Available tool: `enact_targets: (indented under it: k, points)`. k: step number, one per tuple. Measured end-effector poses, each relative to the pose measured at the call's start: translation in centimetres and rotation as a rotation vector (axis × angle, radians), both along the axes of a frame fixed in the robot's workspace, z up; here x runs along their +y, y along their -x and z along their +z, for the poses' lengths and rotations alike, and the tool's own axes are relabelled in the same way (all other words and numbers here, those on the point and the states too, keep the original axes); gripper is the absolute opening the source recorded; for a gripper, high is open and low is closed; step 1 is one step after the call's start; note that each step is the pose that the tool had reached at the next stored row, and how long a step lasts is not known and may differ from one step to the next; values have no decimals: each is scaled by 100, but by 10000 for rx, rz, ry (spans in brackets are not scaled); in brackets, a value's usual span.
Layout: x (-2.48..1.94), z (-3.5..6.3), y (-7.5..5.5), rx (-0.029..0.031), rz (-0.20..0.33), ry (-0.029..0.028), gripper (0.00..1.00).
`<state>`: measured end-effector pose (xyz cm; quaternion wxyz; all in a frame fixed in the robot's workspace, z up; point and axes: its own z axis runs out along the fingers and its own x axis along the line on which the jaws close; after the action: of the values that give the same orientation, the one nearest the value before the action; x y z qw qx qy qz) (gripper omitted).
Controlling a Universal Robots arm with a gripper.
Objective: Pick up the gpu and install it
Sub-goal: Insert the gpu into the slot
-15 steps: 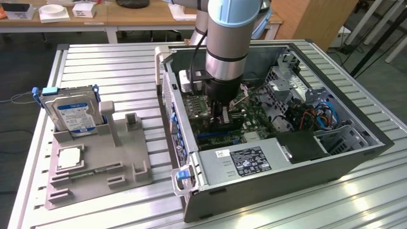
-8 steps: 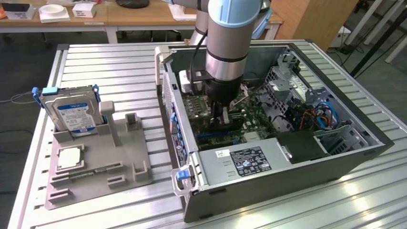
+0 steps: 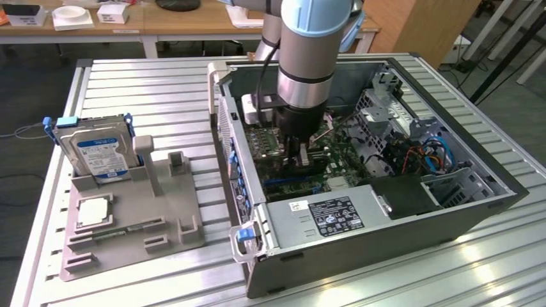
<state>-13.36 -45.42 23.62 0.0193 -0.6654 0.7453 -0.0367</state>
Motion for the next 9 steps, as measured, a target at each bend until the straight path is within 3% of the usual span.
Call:
enact_targets:
  k: [9]
  points:
    - [6,-1,-2,-1,-1,-1,29]
